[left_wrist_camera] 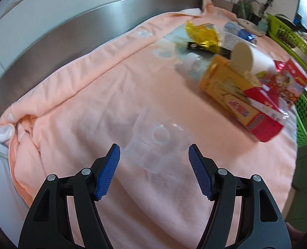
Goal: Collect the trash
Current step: 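Grasp the red plastic cup with the right gripper while the left gripper grasps the clear plastic cup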
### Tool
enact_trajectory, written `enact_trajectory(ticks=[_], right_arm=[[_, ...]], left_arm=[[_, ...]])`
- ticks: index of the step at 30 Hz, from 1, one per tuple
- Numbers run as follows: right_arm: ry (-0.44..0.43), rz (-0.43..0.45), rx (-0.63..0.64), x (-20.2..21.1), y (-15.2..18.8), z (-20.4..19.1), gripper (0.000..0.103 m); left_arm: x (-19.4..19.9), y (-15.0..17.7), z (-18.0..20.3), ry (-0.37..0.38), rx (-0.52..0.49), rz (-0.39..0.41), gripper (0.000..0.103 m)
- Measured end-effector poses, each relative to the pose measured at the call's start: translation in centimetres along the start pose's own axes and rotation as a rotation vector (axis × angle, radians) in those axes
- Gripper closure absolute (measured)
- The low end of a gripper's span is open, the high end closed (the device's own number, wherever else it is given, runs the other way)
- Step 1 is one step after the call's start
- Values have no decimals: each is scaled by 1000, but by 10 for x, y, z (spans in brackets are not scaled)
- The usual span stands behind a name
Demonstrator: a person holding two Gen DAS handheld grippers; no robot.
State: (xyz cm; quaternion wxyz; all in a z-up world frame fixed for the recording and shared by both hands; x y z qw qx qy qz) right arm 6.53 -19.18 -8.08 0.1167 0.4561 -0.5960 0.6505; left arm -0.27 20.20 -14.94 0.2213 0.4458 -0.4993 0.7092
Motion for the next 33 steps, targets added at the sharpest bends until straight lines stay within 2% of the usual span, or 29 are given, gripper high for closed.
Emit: enact_trajectory(ticks=[6, 13, 14, 18, 33], right_arm=[[-16, 12, 45, -2, -21, -10, 21], [-52, 41, 119, -6, -55, -30, 21], [-57, 43, 127, -7, -59, -32, 21], [-68, 55, 156, -11, -72, -42, 21], [-93, -8, 241, -54, -53, -70, 21]], left_arm=[[-2, 0, 7, 0, -77, 17, 35], [-5, -4, 12, 19, -92, 22, 35], [-5, -4, 12, 22, -94, 24, 39], [-4, -5, 14, 38, -94, 34, 41], [11, -15, 15, 111, 10, 51, 45]])
Point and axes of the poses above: each gripper's, at about its wrist camera, not at the fingertips, and x roughly against the way its jaws point, z to its right, y to its underside, the point moved 2 cm from there along -x, roughly the way its jaws point, and after that the axes turned 14 degrees about x, right-handed, at the moved point
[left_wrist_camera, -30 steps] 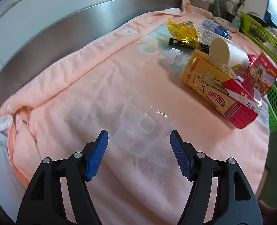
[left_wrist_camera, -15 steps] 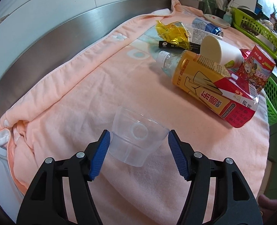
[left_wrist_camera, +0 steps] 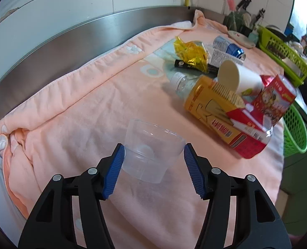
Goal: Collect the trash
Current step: 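Grasp the red plastic cup with the right gripper while the left gripper grasps the clear plastic cup, then drop the red cup into the basket with the right gripper while the left gripper drops the clear cup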
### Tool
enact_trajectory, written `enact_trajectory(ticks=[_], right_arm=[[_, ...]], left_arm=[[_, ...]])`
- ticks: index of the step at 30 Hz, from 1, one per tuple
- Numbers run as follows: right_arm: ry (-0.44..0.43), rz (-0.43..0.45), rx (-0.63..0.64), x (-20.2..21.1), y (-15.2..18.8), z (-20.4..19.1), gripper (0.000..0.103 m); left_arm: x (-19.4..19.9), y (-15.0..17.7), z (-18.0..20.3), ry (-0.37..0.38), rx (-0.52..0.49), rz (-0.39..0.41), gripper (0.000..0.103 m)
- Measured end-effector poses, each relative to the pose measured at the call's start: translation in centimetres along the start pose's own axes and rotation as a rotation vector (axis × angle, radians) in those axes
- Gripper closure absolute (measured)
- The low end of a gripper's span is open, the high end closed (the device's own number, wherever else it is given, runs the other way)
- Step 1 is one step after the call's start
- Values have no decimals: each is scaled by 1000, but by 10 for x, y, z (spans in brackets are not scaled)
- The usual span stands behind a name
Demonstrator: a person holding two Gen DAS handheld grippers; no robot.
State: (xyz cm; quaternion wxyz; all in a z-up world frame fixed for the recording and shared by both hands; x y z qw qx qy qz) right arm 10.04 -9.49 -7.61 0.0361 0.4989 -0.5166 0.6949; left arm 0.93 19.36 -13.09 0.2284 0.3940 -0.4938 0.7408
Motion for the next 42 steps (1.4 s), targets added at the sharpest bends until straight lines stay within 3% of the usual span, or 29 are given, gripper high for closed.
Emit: enact_trajectory(ticks=[6, 17, 21, 23, 27, 33, 42], right_arm=[[30, -30, 53, -27, 0, -12, 24], [49, -73, 84, -56, 3, -19, 40], [56, -68, 98, -57, 2, -21, 41], [55, -63, 99, -55, 3, -21, 41], [41, -52, 84, -50, 3, -21, 41], [42, -28, 75, -34, 0, -18, 41], [89, 18, 1, 12, 9, 12, 41]], left_arm=[[-2, 1, 4, 14, -10, -4, 45], [-12, -1, 1, 11, -4, -41, 42], [-15, -2, 2, 5, -8, -49, 39], [-16, -4, 4, -15, -20, -45, 33], [-18, -4, 8, -21, -39, -41, 33], [-19, -4, 7, -40, -50, -34, 46], [-13, -7, 6, -10, -10, -26, 48]])
Point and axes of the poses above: each gripper's, at about its wrist camera, not at the fingertips, and x roughly against the way its jaws point, z to its right, y to its underside, the point moved 2 cm from there along -x, roughly the way its jaws point, and after that the axes turned 14 degrees about x, right-handed, at the moved point
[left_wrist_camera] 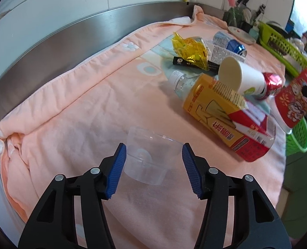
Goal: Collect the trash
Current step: 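Drop the red cup into the basket with the right gripper while the left gripper drops the clear cup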
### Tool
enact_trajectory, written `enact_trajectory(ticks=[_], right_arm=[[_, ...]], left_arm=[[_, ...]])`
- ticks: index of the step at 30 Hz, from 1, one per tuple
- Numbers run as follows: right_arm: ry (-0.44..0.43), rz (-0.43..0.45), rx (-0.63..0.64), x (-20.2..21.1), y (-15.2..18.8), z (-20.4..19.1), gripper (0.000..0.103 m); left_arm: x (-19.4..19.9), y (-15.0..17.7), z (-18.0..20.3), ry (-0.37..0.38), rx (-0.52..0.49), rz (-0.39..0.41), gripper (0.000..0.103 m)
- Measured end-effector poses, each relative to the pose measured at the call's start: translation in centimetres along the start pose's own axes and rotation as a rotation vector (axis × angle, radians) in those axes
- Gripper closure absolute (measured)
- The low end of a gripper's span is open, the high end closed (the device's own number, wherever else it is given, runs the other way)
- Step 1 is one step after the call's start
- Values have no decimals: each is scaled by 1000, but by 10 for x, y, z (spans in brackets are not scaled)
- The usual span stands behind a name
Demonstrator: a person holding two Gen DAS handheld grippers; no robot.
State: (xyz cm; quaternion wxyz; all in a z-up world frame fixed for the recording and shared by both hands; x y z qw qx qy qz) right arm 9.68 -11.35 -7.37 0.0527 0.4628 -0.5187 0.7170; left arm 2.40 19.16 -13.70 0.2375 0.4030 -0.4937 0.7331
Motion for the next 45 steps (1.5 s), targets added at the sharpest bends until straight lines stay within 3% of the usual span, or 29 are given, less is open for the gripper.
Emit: enact_trajectory(ticks=[6, 12, 18, 22, 27, 30, 32, 36, 45], right_arm=[[136, -6, -105, 28, 22, 65, 41], [288, -101, -211, 30, 64, 144, 41], [363, -208, -294, 12, 109, 200, 41], [355, -239, -338, -3, 127, 224, 41], [317, -253, -349, -23, 134, 241, 39], [347, -254, -329, -27, 134, 246, 29], [361, -251, -324, -27, 135, 249, 29], [341, -218, -324, -10, 138, 243, 29], [362, -106, -333, 59, 143, 228, 29]], left_arm=[[19, -8, 8, 46, 14, 30, 49], [43, -16, 24, 99, 19, 63, 49], [63, -19, 44, 145, 13, 85, 49], [72, -22, 65, 170, 0, 93, 49], [84, -26, 91, 213, -19, 107, 50], [92, -29, 111, 242, -48, 122, 50], [94, -32, 128, 269, -69, 124, 50], [94, -34, 165, 335, -121, 111, 51], [76, -14, 287, 525, -316, 31, 51]])
Point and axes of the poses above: each gripper's, at about its wrist camera, not at the fingertips, and x roughly against the way its jaws point, z to its right, y to its underside, the point moved 2 cm from there along -x, roughly the way its jaws point, and after that the axes turned 14 degrees about x, right-handed, at the moved point
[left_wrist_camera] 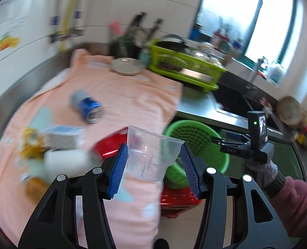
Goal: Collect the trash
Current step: 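Drop the red cup into the basket with the right gripper while the left gripper drops the clear cup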
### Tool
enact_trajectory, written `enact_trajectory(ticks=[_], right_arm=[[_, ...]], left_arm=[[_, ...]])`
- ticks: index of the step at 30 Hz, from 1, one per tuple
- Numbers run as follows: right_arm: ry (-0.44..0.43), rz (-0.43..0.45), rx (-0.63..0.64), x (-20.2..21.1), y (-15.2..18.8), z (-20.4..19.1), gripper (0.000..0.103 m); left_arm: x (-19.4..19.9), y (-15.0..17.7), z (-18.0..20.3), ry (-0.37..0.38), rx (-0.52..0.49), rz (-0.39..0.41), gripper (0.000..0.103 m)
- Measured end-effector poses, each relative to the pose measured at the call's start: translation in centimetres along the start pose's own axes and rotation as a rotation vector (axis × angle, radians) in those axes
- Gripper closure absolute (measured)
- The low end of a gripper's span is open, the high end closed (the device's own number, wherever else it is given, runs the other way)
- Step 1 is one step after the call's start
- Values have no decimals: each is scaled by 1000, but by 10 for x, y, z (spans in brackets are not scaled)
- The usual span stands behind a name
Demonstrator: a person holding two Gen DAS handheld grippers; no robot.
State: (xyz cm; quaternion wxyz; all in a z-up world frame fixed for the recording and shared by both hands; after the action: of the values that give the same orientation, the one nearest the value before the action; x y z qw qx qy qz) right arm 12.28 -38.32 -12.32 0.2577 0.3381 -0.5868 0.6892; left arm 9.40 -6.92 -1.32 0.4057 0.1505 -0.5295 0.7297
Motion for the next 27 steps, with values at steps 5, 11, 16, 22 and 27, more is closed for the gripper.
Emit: enact_trajectory(ticks=[5, 11, 16, 22, 27], right_arm=[[32, 45, -18, 36, 18, 14, 28], [84, 64, -57, 68, 45, 35, 28], [105, 60, -92, 82, 65, 47, 28], [110, 54, -127, 93, 83, 57, 27], [106, 42, -139, 96, 93, 59, 27]], left_arm=[[-47, 5, 44, 83, -67, -74, 51], [-108, 15, 88, 123, -124, -174, 51], [-162, 30, 116, 124, -138, -268, 51], [-209, 50, 135, 116, -136, -353, 49], [-223, 58, 142, 129, -111, -390, 40]])
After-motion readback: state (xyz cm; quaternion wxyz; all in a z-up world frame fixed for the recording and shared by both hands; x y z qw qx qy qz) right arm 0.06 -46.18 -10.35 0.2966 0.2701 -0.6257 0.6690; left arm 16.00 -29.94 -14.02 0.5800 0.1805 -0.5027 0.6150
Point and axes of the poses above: each gripper's, at about its wrist camera, not at the fingertips, and x roughly against the way its jaws point, z to its right, y to its underside, the point moved 2 cm from there along -x, roughly the way its jaws point, and after that the axes turned 14 degrees about x, right-handed, at the moved point
